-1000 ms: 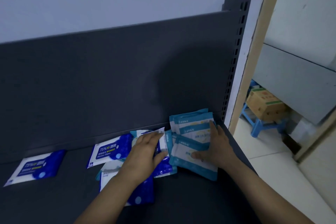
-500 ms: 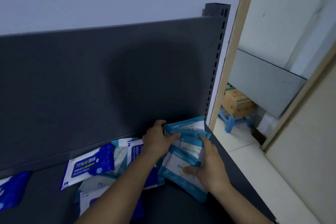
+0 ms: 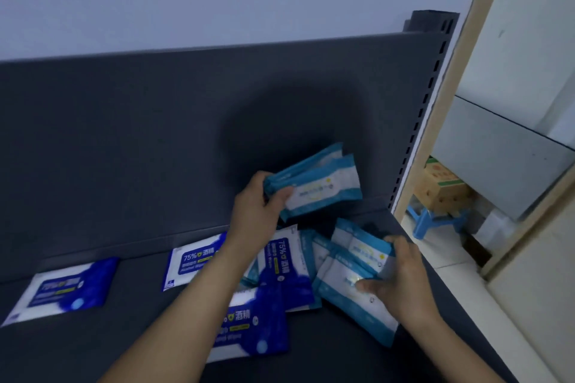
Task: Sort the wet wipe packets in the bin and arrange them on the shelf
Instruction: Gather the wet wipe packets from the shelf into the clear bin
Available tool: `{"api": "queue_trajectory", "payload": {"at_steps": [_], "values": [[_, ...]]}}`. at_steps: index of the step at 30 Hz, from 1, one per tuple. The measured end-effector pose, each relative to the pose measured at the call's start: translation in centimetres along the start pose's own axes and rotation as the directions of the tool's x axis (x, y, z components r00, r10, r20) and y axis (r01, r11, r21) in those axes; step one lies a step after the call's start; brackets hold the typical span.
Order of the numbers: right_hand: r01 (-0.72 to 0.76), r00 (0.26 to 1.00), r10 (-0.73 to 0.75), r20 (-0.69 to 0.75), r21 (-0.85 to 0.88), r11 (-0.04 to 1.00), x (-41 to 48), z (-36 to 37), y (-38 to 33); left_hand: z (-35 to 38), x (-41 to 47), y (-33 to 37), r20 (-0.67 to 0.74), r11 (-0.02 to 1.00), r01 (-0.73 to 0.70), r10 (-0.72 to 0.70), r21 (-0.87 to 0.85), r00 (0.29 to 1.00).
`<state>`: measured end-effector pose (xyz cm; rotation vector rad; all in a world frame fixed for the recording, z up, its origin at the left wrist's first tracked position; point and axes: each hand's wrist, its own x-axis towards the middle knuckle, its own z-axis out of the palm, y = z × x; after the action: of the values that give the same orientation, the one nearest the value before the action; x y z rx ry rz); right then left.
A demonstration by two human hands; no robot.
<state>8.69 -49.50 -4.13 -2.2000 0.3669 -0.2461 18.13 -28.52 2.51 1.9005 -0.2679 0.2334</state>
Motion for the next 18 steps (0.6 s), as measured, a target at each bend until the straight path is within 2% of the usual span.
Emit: {"api": "queue_trajectory", "payload": {"at_steps": [3,7,12,14,16,18], "values": [[-0.033,0.999,0.030,0.023,0.124,0.992,0.9,-0.8,-0.2,-4.1,-0.4,-0.7,-0.039,0.997,0.076,-0.075,0.017,0.996],[0.010,0.997,0.003,-0.076,0.168,0.986,2.2,-1.4,-1.2,-8.1,-2.8,-4.0,-0.018,0.966,0.230,-0.229,0.119,0.973],[0.059,0.988,-0.009,-0.151,0.334,0.941,3.0,-1.4,-3.9,-11.0,-5.8,-6.2,0.085,0.914,0.343,-0.368,0.218,0.926],[0.055,0.993,-0.008,-0.115,0.411,0.910,2.4,-0.9,-5.3,-11.3,-6.5,-6.1,0.193,0.881,0.347,-0.420,0.322,0.887],[0.001,1.000,0.002,-0.005,0.473,0.881,1.7,0.6,-6.2,-11.1,-7.2,-6.0,0.276,0.846,0.306,-0.450,0.438,0.849],[-0.071,0.993,0.022,0.116,0.439,0.896,1.0,2.9,-6.0,-10.8,-7.7,-6.1,0.298,0.825,0.251,-0.441,0.506,0.847]]}}
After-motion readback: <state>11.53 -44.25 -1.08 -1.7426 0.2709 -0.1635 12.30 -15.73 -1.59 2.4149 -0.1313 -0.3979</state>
